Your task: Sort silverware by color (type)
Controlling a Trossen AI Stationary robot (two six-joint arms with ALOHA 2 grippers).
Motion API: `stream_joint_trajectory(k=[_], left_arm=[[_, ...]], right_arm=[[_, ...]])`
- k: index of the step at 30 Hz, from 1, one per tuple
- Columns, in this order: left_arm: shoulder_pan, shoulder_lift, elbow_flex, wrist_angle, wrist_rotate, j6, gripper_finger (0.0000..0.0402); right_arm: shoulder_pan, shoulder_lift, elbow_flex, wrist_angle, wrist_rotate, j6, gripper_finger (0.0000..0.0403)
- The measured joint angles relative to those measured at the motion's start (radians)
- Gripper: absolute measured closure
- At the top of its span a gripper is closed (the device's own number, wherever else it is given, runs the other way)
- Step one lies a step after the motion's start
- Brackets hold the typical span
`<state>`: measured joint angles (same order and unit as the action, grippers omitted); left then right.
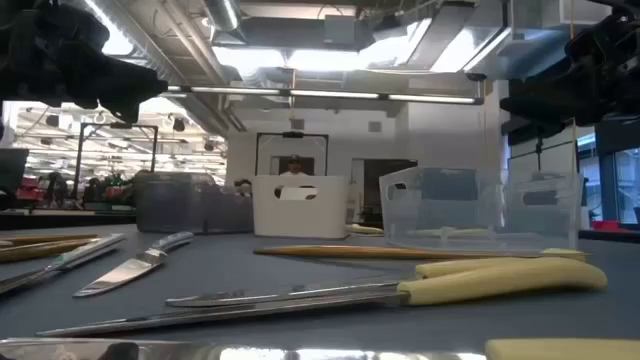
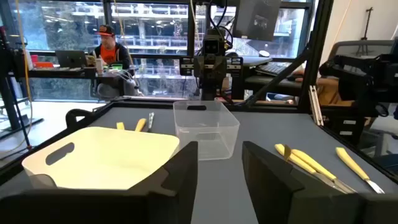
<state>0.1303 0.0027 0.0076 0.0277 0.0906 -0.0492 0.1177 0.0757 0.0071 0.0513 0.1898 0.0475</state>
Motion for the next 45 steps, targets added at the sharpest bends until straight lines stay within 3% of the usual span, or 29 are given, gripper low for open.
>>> stream_joint_trajectory(k=[45], left_arm=[[0.000,0.000,0.000,-0.002,-0.028,0.007,0.0282]], right_arm=[[0.000,0.000,0.000,0.001,0.000,0.000,0.0292]])
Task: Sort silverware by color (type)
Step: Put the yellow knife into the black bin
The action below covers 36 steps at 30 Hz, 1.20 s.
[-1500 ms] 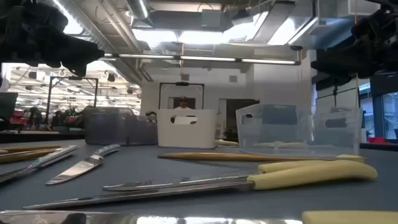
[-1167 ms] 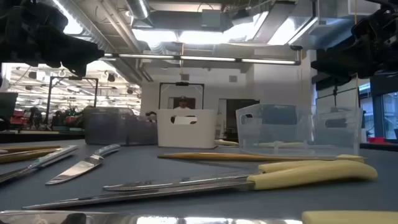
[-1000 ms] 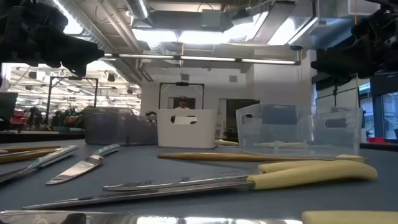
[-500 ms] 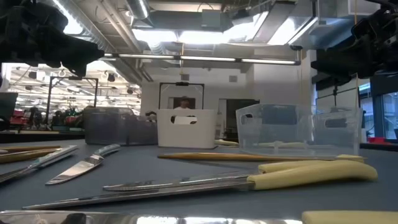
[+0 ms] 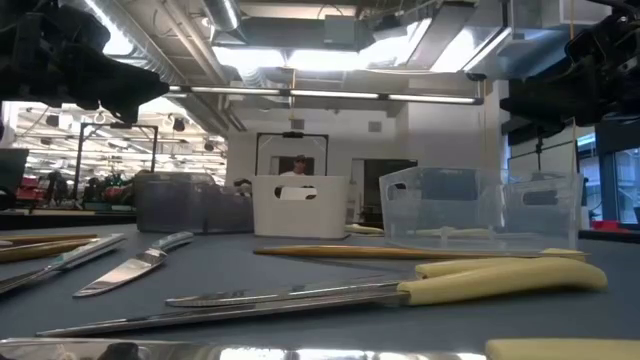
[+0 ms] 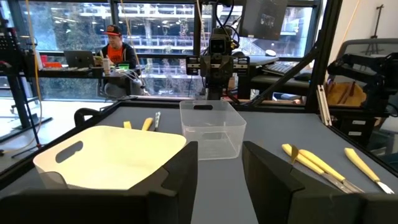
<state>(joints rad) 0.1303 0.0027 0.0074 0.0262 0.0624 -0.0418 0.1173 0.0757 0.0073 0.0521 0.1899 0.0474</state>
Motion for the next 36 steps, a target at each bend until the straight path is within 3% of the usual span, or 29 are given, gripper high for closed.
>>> stream_joint_trajectory(k=[20,26,30,36], left_arm=[[0.000,0.000,0.000,0.001,-0.001,0.000,0.0282],[0.000,0.000,0.000,0.001,-0.002,-0.001,0.0282],[0.000,0.000,0.000,0.001,-0.002,0.000,0.0282],[0.000,0.000,0.000,0.001,-0.002,0.000,0.0282]], right_arm=[[0.000,0.000,0.000,0.004,0.003,0.006,0.0292],[0.000,0.000,0.000,0.010,0.076,0.116,0.0291],[0.000,0.000,0.000,0.019,0.080,0.131,0.0265],[0.000,0.000,0.000,0.117,0.116,0.132,0.0191]])
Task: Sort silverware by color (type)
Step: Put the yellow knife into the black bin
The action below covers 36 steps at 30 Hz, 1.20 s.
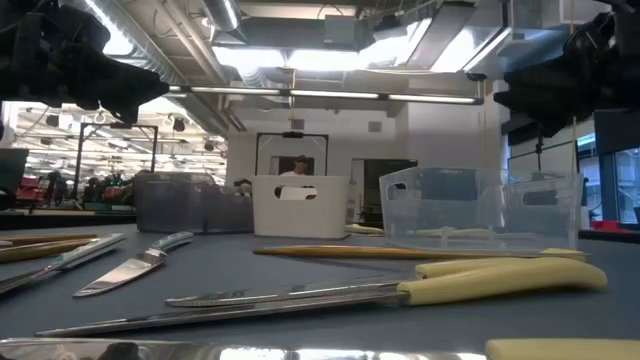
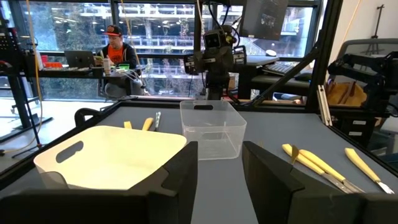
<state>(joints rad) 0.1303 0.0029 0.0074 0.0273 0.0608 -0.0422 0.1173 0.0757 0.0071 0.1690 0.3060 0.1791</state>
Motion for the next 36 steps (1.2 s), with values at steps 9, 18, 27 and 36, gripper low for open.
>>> stream_joint_trajectory(k=[9,18,27,36], left_arm=[[0.000,0.000,0.000,0.000,0.000,0.000,0.0282],[0.000,0.000,0.000,0.000,0.000,0.000,0.0282],[0.000,0.000,0.000,0.000,0.000,0.000,0.0282],[0.000,0.000,0.000,0.000,0.000,0.000,0.0282]], right_arm=[[0.000,0.001,0.045,0.067,0.027,-0.001,0.0138],[0.000,0.138,0.191,0.057,0.170,-0.004,0.0143],[-0.001,0.414,0.440,-0.142,0.477,-0.002,0.0144],[-0.181,0.686,0.692,-0.316,0.477,-0.002,0.0144]])
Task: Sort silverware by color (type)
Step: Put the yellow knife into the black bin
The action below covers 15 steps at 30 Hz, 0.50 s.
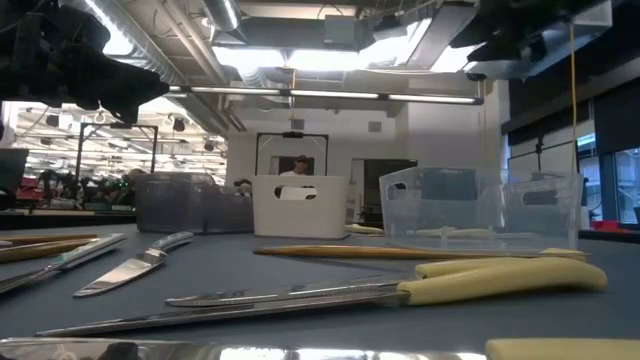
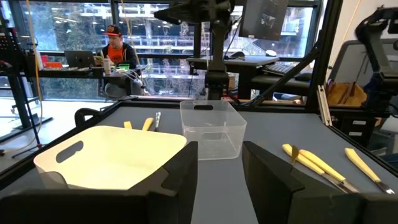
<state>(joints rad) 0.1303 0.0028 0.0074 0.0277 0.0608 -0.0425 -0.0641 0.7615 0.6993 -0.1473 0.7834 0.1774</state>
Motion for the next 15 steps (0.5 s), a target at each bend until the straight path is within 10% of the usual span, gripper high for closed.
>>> stream_joint_trajectory(k=[15], left_arm=[[0.000,0.000,0.000,0.000,0.000,-0.002,0.0282]], right_arm=[[-0.377,0.466,0.198,-0.014,-0.436,0.002,0.0144]])
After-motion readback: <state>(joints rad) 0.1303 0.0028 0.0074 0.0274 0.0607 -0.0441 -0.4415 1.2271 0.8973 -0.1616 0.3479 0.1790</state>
